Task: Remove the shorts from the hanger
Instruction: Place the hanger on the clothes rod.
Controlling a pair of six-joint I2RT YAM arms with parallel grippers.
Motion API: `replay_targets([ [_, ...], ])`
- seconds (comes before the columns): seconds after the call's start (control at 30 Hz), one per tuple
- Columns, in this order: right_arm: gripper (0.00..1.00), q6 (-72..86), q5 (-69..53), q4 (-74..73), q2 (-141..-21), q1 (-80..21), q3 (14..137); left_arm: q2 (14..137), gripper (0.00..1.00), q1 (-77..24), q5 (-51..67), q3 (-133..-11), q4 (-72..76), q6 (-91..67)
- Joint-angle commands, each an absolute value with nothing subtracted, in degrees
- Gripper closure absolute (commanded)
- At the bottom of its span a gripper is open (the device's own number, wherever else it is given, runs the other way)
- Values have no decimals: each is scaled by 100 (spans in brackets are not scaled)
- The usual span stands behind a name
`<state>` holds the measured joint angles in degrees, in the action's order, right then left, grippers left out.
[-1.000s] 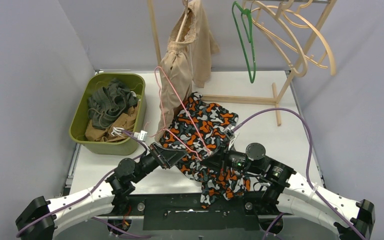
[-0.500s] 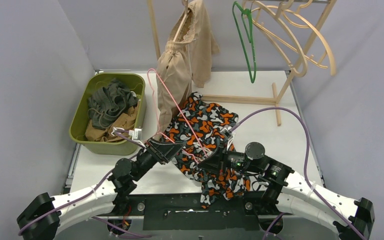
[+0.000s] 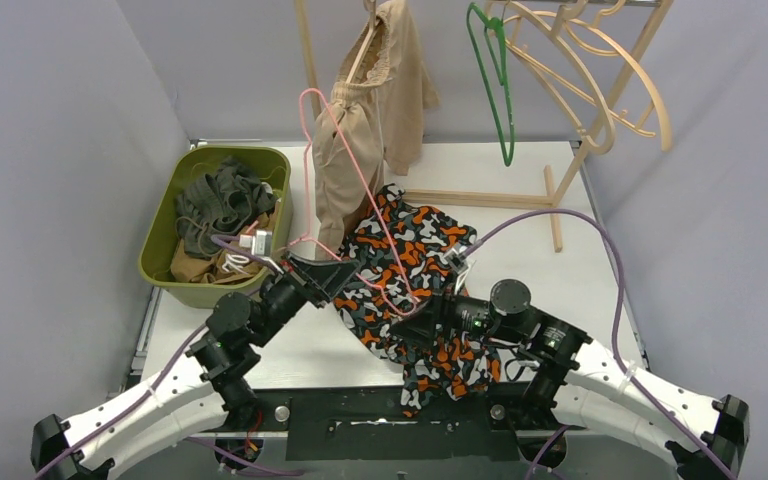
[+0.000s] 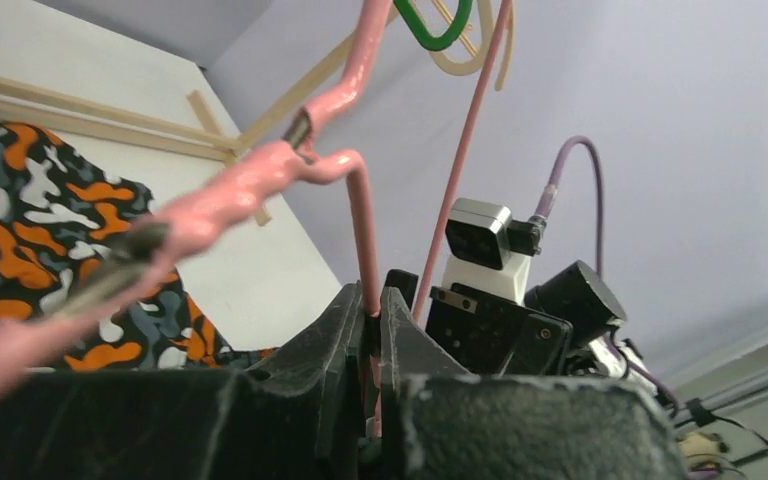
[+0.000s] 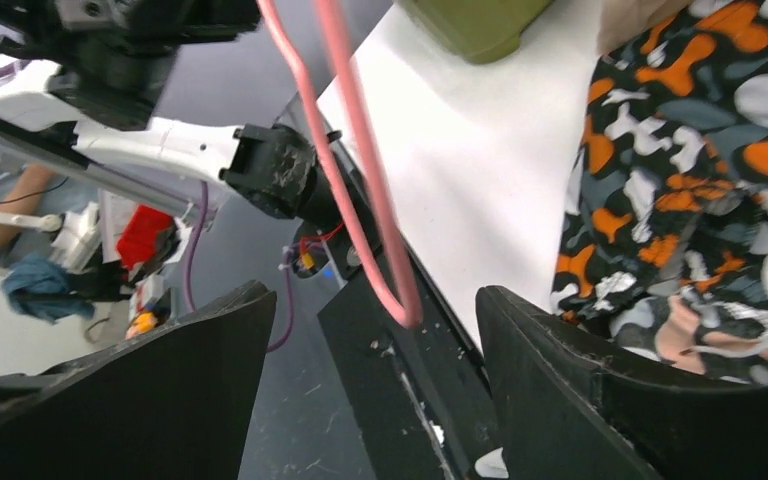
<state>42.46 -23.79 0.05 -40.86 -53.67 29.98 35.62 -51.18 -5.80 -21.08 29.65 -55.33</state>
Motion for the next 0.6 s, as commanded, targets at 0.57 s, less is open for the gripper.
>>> replay_targets([
  [0.57, 15, 2335, 1146, -1743, -2762, -5506, 4343, 6557, 100, -5573, -2375, -8412, -3836, -3824],
])
